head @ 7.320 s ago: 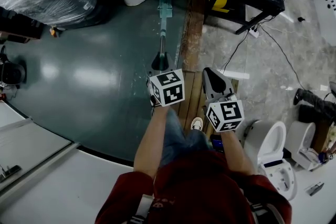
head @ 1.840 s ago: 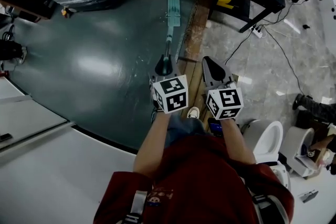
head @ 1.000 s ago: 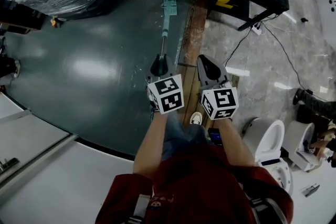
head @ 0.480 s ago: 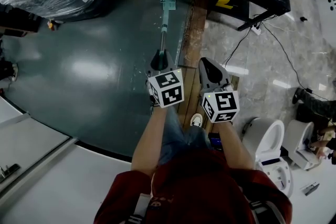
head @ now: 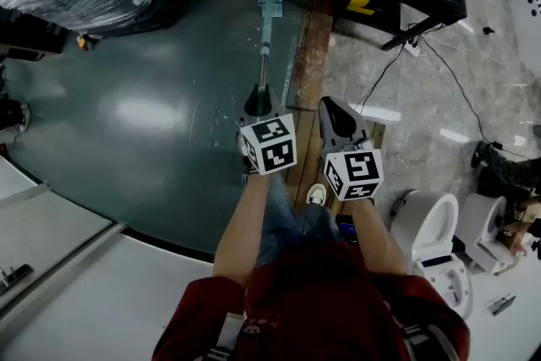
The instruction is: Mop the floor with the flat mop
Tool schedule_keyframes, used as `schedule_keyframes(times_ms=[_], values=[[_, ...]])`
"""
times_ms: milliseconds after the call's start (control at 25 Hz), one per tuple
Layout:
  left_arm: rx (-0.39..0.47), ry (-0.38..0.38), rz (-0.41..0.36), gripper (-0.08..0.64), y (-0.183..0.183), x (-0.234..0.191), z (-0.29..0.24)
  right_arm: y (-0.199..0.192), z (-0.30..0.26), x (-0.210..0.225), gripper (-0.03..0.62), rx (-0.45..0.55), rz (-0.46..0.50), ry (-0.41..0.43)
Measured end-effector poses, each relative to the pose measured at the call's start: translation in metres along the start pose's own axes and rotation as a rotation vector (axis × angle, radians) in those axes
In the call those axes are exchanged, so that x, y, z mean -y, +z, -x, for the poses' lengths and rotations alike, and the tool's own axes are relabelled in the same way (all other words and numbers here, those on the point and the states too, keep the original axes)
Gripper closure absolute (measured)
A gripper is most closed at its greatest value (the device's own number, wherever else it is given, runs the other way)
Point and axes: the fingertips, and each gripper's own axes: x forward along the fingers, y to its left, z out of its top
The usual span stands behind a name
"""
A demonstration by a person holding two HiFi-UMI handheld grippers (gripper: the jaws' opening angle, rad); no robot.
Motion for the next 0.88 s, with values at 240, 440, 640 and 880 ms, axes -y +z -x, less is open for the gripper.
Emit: schedule_keyframes(times_ms=[240, 440, 640, 880], values=[[0.001, 0.007, -0.013, 0.471, -0.001, 0.004, 0.008, 0.002, 0.008, -0.001, 0.572, 0.008, 0.001, 0.006], [0.016, 0.019, -0.008, 0.471, 0.0, 0.005, 0.023, 0.002, 0.02, -0.004, 0.572, 0.019, 0.003, 0.015], [0.015, 0.03, -0.005, 0.471, -0.009, 0.006, 0.046, 0.004, 0.036, -0.011, 0.572, 0.03, 0.005, 0.025], [0.019, 0.046, 0.005, 0.471, -0.023, 0.009, 0.078, 0.007, 0.061, -0.022, 0.572, 0.05, 0.018, 0.04]])
